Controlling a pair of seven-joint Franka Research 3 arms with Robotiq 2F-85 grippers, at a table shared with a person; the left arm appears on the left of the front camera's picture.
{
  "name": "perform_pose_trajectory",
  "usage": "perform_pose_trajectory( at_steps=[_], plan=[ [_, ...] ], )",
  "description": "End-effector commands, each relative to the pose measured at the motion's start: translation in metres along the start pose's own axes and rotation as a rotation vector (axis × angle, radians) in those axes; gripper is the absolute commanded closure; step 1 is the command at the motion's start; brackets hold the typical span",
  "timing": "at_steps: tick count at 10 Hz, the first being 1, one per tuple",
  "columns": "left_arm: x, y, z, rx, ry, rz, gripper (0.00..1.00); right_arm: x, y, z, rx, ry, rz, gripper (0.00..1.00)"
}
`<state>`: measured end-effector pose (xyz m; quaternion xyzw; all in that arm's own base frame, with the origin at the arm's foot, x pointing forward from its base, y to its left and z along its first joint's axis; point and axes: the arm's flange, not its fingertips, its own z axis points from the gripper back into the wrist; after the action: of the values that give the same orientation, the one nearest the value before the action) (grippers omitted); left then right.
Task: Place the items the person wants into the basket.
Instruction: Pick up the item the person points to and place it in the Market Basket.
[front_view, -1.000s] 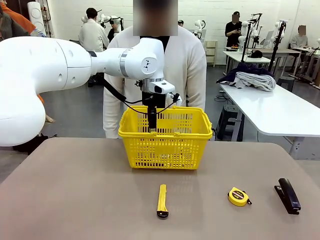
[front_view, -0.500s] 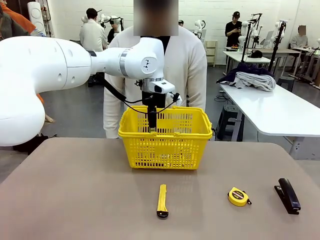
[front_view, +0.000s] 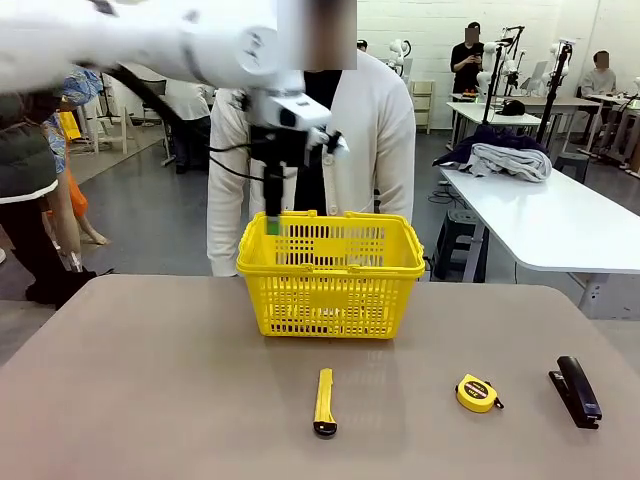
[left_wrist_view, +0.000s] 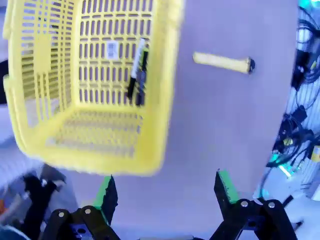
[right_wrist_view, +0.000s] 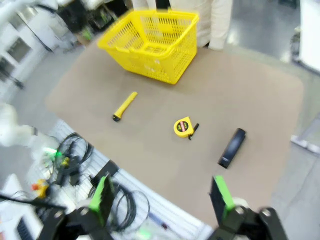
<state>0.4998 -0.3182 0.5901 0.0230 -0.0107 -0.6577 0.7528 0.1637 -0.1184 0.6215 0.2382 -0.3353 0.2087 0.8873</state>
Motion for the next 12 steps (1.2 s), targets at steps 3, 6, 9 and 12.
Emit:
perform_pose_trajectory(
  at_steps=[3, 6, 9, 12],
  plan=[
    [-0.169, -0.153, 0.014, 0.110, -0.156, 0.145, 0.00, 0.000, 0.000, -0.001, 0.020, -0.004, 0.013, 0.00],
    [-0.238, -0.184, 0.007, 0.078, -0.232, 0.234, 0.00, 0.000, 0.000, -0.001, 0.020, -0.004, 0.013, 0.00],
    [-0.263, -0.177, -0.009, 0.033, -0.249, 0.297, 0.00, 0.000, 0.000, -0.001, 0.020, -0.004, 0.013, 0.00],
    [-0.268, -0.181, -0.008, 0.019, -0.248, 0.296, 0.00, 0.000, 0.000, -0.001, 0.020, -0.004, 0.013, 0.00]
  ],
)
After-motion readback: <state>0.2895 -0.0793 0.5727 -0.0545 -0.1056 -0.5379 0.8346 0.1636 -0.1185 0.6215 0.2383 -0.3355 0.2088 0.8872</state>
